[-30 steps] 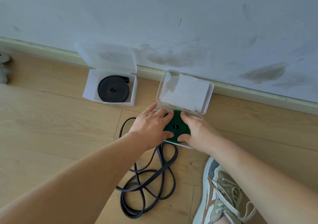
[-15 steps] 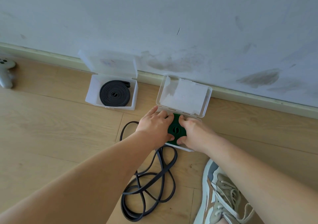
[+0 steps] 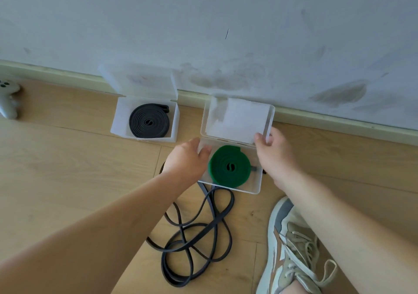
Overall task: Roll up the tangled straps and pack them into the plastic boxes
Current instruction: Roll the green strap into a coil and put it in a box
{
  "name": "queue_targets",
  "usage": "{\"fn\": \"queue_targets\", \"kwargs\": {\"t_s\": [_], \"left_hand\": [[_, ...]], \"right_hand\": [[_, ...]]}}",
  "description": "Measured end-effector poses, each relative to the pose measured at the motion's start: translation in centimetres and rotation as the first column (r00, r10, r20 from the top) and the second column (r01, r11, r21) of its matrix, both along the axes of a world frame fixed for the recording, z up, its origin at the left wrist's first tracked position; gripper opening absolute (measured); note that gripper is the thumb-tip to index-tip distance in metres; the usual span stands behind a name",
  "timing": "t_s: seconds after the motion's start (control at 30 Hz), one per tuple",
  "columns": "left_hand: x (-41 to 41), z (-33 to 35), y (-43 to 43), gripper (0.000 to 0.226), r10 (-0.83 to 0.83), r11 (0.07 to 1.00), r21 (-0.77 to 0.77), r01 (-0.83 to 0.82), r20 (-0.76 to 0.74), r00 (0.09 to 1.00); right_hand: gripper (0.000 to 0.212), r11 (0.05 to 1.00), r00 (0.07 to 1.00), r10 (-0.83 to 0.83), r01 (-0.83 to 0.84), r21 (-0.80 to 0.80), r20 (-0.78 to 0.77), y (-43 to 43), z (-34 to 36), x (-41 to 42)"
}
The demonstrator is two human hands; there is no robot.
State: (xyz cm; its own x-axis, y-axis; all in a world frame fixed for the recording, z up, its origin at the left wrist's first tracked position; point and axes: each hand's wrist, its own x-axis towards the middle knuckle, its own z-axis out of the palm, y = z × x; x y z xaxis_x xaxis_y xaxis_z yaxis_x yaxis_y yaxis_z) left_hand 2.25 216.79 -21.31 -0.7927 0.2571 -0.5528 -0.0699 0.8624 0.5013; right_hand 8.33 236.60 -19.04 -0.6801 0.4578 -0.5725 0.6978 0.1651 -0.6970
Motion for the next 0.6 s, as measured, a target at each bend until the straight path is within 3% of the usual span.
{"fn": "queue_targets", "kwargs": {"t_s": [0.07, 0.17, 0.37, 0.47, 0.6], "left_hand": [[0.4, -0.2, -0.3, 0.035, 0.044, 0.999, -0.007, -0.045, -0.026, 0.999], [0.9, -0.1, -0.4, 0.044, 0.127, 0.992, 0.019, -0.127, -0.041, 0.991], [-0.7, 1.1, 1.2, 0.034, 0.226, 0.961, 0.173, -0.215, -0.045, 0.973], [-1.8, 2.0, 2.0, 0.056, 0.363, 0.856, 0.338, -0.392, 0.148, 0.92], [-1.9, 1.4, 1.4, 0.06, 0.439, 0.71, 0.435, -0.553, 0.341, 0.831]], "right_hand": [[0.044, 0.999, 0.998, 0.05, -0.05, 0.01, -0.034, -0.8, -0.1, 0.7], [0.07, 0.994, 0.992, 0.113, -0.113, -0.002, -0.051, -1.0, 0.1, 1.3], [0.08, 0.994, 0.978, 0.089, -0.075, 0.08, -0.19, -0.2, 1.2, -0.2], [0.081, 0.992, 0.98, 0.107, -0.095, 0.077, -0.166, 0.3, 1.4, -1.9], [0.09, 0.989, 0.988, 0.139, -0.142, -0.036, -0.072, 1.2, 0.7, -3.2]]}}
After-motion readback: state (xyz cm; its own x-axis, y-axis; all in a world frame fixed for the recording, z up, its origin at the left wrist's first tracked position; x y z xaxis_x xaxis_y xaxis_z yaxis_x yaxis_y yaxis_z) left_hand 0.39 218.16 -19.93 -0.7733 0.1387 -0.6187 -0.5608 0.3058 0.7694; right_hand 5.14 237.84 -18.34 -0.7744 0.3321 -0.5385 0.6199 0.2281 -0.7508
